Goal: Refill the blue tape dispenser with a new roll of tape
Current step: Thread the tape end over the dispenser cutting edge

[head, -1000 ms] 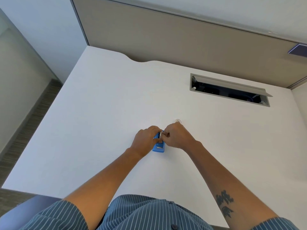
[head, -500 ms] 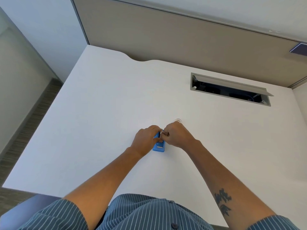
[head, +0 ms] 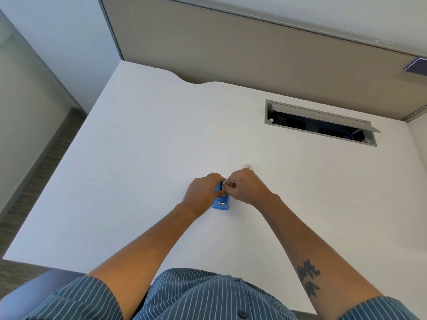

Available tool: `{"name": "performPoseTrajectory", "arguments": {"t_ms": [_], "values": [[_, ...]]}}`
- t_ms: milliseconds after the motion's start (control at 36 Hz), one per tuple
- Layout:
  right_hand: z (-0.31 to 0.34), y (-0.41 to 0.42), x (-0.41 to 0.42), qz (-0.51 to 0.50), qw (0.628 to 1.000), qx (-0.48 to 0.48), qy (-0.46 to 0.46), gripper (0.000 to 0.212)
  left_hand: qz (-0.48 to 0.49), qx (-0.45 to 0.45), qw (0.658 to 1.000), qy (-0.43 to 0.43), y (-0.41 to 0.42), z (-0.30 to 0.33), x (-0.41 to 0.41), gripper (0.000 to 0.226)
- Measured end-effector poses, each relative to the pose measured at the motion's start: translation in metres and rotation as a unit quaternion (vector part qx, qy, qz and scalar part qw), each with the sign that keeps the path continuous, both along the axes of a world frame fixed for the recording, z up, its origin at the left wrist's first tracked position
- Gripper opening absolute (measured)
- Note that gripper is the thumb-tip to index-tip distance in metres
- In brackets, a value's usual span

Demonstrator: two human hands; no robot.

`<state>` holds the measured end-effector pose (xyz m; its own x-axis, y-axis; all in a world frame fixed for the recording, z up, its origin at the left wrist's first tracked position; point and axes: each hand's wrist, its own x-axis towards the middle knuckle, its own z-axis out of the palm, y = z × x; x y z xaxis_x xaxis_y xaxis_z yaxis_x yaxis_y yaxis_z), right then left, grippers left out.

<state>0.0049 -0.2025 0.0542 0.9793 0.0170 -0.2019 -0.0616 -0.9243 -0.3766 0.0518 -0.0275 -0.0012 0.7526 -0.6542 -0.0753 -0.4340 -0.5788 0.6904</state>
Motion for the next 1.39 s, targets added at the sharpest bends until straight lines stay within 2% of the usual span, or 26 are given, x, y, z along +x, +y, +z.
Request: {"name": "performPoseTrajectory", "arguments": {"t_ms": [222, 472, 722, 1194, 1389], "values": [[-0.004, -0.002, 0.000, 0.007, 1.000, -0.002, -0.026, 0.040, 0.000, 0.000, 1.000, -0.009, 0.000, 0.001, -0.001, 0.027], [-0.008, -0.005, -0.006, -0.033, 0.998, 0.049, -0.032, 0.041, -0.002, 0.006, 1.000, -0.007, 0.000, 0.000, 0.001, 0.025], [-0.002, -0.003, -0.012, -0.016, 0.998, 0.058, -0.003, 0.027, 0.005, 0.000, 1.000, -0.010, 0.000, -0.003, 0.000, 0.024], [-0.002, -0.001, -0.005, -0.048, 0.997, 0.050, -0.016, 0.039, 0.004, 0.005, 1.000, -0.005, 0.000, -0.004, 0.000, 0.026], [0.008, 0.002, -0.009, -0.023, 0.999, 0.048, 0.005, 0.018, 0.002, 0.005, 1.000, -0.017, 0.000, -0.002, 0.000, 0.027]]}}
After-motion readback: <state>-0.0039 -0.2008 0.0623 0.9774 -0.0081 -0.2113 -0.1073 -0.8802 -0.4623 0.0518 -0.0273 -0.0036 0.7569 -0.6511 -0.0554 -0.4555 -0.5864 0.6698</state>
